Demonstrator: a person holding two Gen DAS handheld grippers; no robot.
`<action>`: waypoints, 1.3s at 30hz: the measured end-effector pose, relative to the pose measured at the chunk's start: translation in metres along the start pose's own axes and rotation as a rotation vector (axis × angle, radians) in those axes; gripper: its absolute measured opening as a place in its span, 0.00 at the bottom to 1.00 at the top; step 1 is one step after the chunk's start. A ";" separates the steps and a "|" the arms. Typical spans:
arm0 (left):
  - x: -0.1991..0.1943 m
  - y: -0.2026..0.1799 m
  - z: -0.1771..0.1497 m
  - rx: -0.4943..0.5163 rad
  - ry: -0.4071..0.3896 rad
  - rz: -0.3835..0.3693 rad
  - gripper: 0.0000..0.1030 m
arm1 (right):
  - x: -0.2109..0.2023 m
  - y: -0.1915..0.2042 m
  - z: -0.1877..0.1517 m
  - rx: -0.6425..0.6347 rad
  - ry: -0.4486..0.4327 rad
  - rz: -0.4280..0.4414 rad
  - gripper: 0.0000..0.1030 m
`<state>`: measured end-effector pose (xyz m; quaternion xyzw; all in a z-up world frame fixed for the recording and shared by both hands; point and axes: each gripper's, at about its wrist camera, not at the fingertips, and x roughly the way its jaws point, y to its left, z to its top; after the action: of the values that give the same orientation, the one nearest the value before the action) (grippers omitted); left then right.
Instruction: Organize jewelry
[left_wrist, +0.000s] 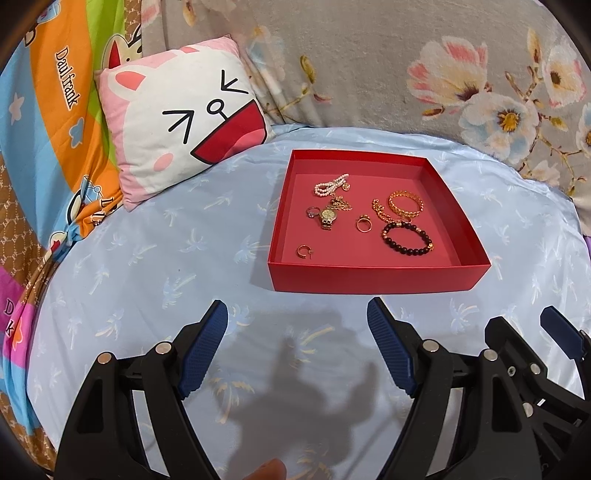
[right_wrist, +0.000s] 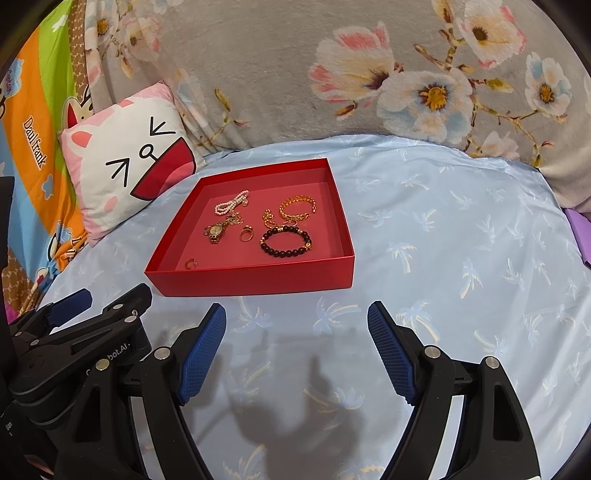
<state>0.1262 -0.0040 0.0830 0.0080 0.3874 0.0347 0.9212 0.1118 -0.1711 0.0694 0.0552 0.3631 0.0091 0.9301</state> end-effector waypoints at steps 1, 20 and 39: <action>0.000 0.000 0.000 0.000 0.000 0.000 0.73 | -0.001 -0.001 -0.001 0.002 0.000 0.001 0.75; -0.002 0.001 -0.001 -0.005 0.001 0.002 0.73 | -0.001 0.000 -0.003 0.008 -0.002 0.004 0.75; 0.000 0.007 -0.003 -0.005 0.005 0.016 0.80 | 0.000 0.006 -0.005 0.006 -0.004 0.004 0.75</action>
<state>0.1234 0.0028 0.0814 0.0086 0.3896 0.0434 0.9199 0.1081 -0.1649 0.0662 0.0585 0.3610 0.0098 0.9307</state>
